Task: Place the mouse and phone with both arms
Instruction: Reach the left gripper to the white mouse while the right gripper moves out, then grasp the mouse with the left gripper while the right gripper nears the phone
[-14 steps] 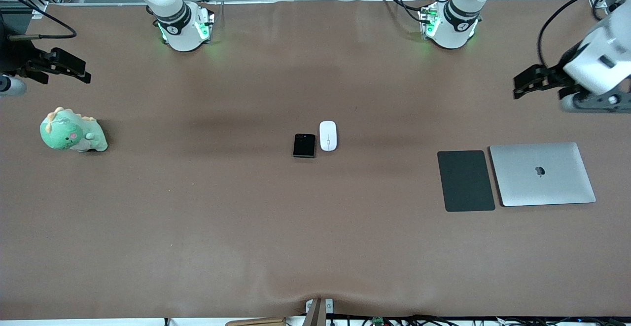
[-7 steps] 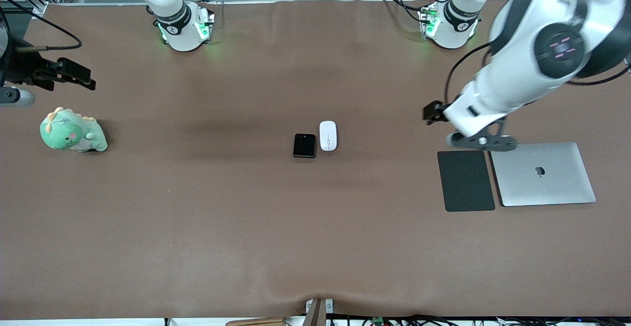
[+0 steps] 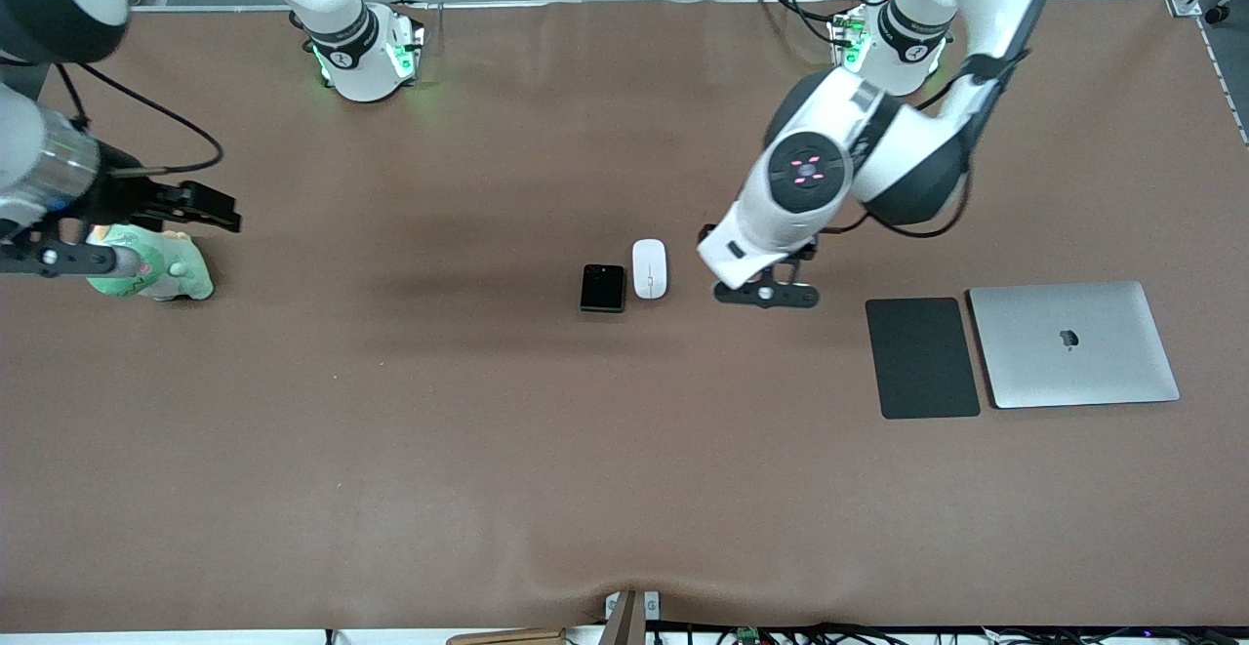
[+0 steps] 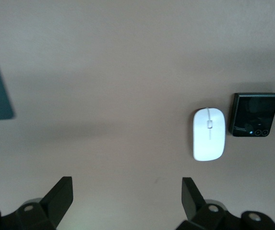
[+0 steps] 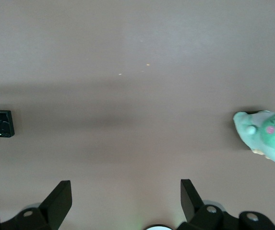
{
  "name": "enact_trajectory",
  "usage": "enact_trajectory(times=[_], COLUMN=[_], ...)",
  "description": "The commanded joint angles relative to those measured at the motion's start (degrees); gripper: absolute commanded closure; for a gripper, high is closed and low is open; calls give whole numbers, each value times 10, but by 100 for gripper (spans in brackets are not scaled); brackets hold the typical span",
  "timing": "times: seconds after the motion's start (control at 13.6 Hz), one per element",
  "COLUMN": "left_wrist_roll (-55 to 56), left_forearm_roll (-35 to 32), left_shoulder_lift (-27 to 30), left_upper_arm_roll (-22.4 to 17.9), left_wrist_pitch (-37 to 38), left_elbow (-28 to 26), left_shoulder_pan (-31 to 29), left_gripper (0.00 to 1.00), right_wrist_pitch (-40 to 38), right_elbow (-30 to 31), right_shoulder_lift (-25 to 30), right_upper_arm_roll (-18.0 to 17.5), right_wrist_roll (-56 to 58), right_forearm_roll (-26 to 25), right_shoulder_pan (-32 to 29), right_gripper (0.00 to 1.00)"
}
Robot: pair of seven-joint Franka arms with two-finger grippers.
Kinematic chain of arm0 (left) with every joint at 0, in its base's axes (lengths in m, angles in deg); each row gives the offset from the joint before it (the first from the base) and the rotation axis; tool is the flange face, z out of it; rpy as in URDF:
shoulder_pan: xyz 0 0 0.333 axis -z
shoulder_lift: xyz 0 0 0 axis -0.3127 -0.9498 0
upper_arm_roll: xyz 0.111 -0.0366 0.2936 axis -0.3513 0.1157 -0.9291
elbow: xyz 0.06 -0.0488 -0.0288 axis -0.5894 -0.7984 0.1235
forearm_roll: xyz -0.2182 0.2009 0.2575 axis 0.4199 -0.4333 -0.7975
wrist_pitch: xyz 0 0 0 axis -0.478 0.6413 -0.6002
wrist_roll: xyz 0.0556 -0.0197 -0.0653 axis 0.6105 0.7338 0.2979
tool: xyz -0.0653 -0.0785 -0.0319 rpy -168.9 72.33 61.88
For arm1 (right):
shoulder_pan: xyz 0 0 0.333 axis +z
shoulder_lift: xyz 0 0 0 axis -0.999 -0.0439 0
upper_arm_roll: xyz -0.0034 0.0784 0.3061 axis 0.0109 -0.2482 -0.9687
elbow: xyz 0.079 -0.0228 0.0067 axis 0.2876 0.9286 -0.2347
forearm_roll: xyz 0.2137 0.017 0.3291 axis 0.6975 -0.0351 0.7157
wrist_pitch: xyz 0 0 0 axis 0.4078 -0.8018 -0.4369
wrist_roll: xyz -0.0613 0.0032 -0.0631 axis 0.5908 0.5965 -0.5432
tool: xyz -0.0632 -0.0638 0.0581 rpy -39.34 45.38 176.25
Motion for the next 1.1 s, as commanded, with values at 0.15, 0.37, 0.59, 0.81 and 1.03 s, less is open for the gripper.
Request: enact_trajectory(times=[0.15, 0.37, 0.59, 0.81, 1.03], left_wrist_roll=[126, 138, 144, 159, 162], left_forearm_roll=[-17, -21, -30, -33, -34], left_shoulder_lift=[-85, -127, -150, -164, -176], left_upper_arm_roll=[-2, -2, -3, -5, -6], left_wrist_pitch=[-102, -165, -199, -230, -244], left_elbow=[5, 4, 2, -13, -19], left_shoulder_pan=[61, 76, 87, 99, 100], left_gripper=[0, 0, 0, 0, 1], right_wrist_pitch=[30, 67, 116, 176, 220], right_elbow=[-16, -15, -10, -9, -7], right_shoulder_lift=[-43, -77, -118, -157, -180], right_upper_arm_roll=[1, 1, 1, 0, 0], right_wrist_roll=[-95, -132, -134, -136, -136], right_forearm_roll=[2, 3, 4, 5, 49], right_shoulder_pan=[108, 151, 184, 205, 205], right_gripper=[0, 0, 0, 0, 0])
